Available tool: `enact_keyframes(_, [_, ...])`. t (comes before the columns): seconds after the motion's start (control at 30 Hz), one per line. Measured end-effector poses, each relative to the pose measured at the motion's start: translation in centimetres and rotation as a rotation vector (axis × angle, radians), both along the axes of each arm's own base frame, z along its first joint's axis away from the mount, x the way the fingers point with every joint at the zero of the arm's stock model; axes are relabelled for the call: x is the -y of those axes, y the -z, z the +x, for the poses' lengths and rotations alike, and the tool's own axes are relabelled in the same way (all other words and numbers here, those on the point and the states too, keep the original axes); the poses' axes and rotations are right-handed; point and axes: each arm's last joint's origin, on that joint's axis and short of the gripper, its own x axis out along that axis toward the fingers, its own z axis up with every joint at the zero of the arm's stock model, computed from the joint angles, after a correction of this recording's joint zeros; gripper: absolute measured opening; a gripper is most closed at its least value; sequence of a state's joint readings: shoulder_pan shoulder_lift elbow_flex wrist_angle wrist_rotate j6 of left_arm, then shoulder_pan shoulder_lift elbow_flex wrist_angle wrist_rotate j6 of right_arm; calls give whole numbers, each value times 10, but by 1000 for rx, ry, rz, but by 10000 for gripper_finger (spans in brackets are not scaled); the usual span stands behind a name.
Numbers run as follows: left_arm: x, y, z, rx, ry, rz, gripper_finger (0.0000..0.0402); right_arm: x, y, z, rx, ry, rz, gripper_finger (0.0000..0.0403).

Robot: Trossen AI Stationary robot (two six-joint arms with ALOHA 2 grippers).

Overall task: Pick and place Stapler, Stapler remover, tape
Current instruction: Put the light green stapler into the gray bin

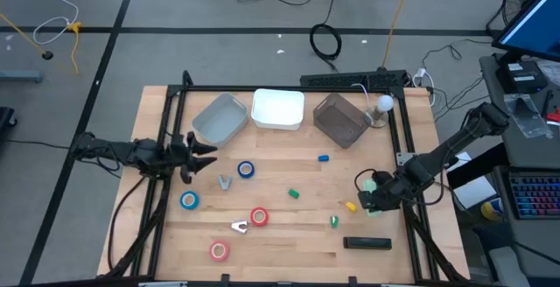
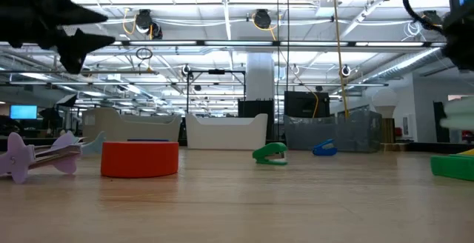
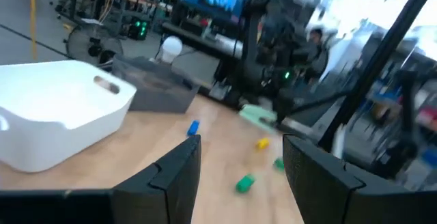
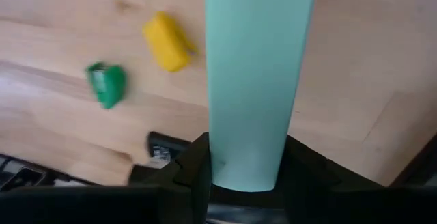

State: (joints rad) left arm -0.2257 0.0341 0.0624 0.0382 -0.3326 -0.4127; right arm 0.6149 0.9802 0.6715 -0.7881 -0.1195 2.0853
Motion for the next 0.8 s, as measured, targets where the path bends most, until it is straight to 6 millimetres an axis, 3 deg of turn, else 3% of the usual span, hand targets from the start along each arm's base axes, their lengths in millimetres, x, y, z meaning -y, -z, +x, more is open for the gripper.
enact_keyframes(0.2, [-1,-15,-2,174,16,-158,207,3,-26,6,70,8,-77,122])
enact_keyframes(0.4, [-2,-24,-5,272,-13,-220,207,13,-34,25,155,-2,-177,122])
enact_keyframes(0.8, [-2,-23,4,259,-56,-302,207,45,-44,115,456,-185,-373,122])
